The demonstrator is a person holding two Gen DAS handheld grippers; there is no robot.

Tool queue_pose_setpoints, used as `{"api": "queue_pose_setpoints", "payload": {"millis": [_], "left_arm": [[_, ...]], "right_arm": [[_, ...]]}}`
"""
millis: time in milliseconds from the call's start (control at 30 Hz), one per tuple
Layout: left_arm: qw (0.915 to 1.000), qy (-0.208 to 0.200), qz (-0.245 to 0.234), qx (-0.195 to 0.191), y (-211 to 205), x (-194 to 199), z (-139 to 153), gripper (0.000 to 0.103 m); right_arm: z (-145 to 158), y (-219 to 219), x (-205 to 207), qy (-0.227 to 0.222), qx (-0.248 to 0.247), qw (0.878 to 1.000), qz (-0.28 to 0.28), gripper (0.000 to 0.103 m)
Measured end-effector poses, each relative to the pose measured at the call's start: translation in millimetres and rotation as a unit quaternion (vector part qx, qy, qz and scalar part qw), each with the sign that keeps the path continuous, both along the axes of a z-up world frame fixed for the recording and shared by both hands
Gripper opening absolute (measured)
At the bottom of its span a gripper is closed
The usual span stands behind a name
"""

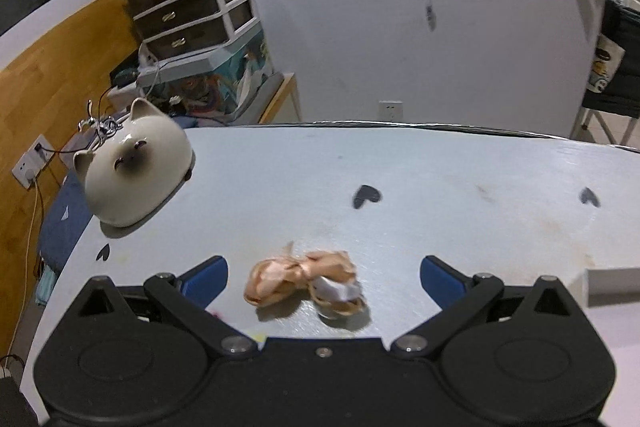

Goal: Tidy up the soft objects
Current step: 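Close the left tool on the white printed sachet and lift it, then close the right tool on the peach ribbon bundle and lift it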

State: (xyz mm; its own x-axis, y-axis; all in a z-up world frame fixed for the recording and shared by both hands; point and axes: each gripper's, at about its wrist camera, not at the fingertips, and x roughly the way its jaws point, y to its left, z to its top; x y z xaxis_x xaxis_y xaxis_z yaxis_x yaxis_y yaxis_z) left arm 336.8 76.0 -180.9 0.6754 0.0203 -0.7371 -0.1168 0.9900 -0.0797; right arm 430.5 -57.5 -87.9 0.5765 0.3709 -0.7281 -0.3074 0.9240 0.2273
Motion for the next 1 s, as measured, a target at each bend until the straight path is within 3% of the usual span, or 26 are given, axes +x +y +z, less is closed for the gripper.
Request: {"api": "queue_pose_setpoints", "payload": {"millis": [467, 500, 567, 633, 733, 1000], "left_arm": [[0.9951, 0.008, 0.096, -0.020, 65, -28, -1, 0.077], [0.9949, 0.009, 0.098, -0.022, 66, -29, -1, 0.077], [0.9944, 0.009, 0.102, -0.025, 67, -29, 0, 0.077], [0.9940, 0.009, 0.106, -0.028, 66, -30, 0, 0.077], [0.9938, 0.007, 0.106, -0.030, 65, -32, 2, 0.077], [0.9935, -0.008, 0.110, -0.029, 63, -39, 15, 0.077]], "right_arm": [[-52, 54, 26, 0.050, -0.040, 0.998, 0.018, 0.103], [-54, 56, 25, 0.045, -0.046, 0.998, 0.024, 0.100], [-57, 59, 24, 0.038, -0.059, 0.997, 0.039, 0.081], [-57, 56, 20, 0.034, -0.061, 0.996, 0.049, 0.074], [-54, 49, 13, 0.023, -0.072, 0.995, 0.061, 0.044], [-43, 30, -15, 0.007, -0.071, 0.995, 0.074, 0.021]]}}
